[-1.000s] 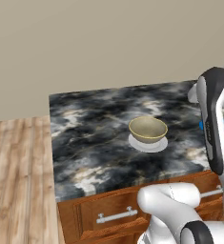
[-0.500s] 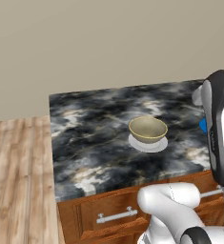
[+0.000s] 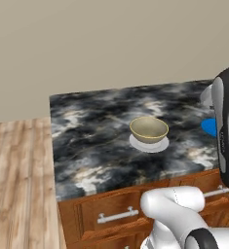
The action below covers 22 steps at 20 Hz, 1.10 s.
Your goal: Move the bowls from the cabinet to the plates on the dining table.
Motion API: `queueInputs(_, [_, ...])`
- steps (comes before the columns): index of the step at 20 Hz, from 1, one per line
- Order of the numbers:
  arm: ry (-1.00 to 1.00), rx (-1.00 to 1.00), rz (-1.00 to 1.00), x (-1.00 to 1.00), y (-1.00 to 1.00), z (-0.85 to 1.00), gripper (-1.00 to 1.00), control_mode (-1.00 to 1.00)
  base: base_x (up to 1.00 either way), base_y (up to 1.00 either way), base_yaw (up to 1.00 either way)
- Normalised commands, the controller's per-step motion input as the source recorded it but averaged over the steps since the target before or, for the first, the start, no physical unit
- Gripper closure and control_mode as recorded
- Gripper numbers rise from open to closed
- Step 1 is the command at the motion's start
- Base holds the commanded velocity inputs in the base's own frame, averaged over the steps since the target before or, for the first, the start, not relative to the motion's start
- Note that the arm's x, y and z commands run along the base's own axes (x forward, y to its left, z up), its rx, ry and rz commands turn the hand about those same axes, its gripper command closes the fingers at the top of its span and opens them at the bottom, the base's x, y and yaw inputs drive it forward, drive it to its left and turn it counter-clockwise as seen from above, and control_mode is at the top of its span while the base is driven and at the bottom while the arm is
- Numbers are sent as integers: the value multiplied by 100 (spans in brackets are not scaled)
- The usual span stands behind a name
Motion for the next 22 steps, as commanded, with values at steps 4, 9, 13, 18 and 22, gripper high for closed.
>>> queueInputs(4, [0, 0, 0, 0, 0, 0, -100, 100, -46, -16, -7])
queueInputs(9, [0, 0, 0, 0, 0, 0, -100, 100, -54, -7, -7])
queueInputs(13, [0, 0, 0, 0, 0, 0, -100, 100, -17, 3, -22])
queueInputs(18, [0, 0, 0, 0, 0, 0, -100, 100, -1, 0, -25])
queueInputs(22, [0, 0, 0, 0, 0, 0, -100, 100, 0, 0, -25])
